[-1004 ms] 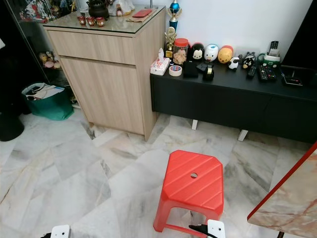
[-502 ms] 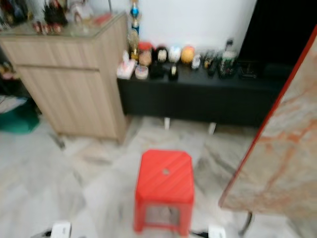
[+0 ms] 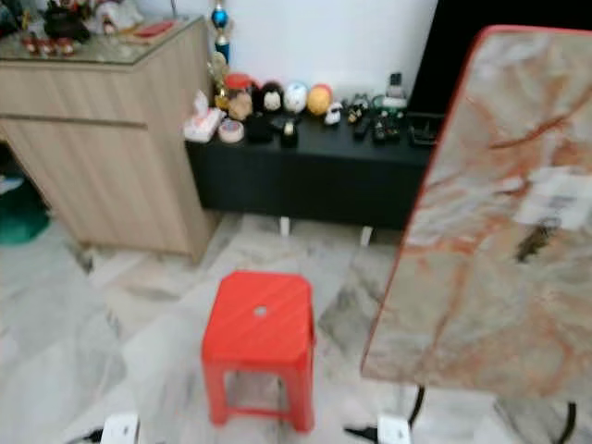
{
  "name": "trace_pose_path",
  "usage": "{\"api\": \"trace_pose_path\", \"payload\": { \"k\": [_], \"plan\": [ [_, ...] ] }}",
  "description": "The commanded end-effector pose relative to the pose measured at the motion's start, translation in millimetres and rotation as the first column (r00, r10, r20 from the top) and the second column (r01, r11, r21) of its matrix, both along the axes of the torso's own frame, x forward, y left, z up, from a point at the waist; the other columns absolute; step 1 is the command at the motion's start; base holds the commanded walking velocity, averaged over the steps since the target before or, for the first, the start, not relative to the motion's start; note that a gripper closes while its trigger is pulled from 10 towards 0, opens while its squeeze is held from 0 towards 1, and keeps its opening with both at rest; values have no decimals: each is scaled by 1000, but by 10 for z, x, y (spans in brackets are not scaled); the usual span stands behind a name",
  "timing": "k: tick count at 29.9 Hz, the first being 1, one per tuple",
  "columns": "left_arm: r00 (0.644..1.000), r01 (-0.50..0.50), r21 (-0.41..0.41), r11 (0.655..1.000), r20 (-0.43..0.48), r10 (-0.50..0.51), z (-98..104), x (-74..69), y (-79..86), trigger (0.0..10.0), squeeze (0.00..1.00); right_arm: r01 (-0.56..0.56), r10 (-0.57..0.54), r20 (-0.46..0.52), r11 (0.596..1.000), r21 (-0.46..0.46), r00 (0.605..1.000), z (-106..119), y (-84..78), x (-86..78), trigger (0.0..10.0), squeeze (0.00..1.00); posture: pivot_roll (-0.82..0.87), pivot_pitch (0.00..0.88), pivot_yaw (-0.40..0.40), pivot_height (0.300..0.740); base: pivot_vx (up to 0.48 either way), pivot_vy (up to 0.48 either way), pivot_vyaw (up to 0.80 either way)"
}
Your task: Hang keys on a hook
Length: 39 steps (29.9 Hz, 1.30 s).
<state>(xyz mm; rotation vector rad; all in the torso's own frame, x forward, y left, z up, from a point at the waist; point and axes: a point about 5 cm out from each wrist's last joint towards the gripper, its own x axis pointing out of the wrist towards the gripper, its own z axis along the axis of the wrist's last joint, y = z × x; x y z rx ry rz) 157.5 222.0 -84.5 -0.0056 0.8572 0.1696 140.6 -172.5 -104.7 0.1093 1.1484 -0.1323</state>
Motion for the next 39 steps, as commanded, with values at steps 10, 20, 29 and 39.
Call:
{"api": "trace_pose_path", "payload": {
  "k": [10, 20, 29, 39],
  "plan": [
    [1000, 1, 1, 1000, -3, -1, -6, -13, -7, 10000, 0, 8, -7, 10, 1000, -30, 1000, 3, -91, -21, 10000, 0, 46, 0, 12, 740, 0, -363, 0],
    [1000, 1, 0, 1000, 6, -1, 8, 22, -9, 10000, 0, 23, -22, 23, 999, -28, 999, 10, -87, -3, 10000, 0, 48, 0, 13, 740, 0, -362, 0],
    [1000, -2, -4, 1000, 5, 3, 4, 21, -22, 10000, 0, 41, -40, 21, 999, -33, 999, 7, -92, -10, 10000, 0, 46, 0, 16, 740, 0, -363, 0],
    [1000, -8, -3, 1000, 1, 8, 3, 18, -14, 10000, 0, 46, -45, 21, 998, -38, 999, 10, -93, -2, 10000, 0, 48, 0, 17, 740, 0, -362, -473]
  ]
}}
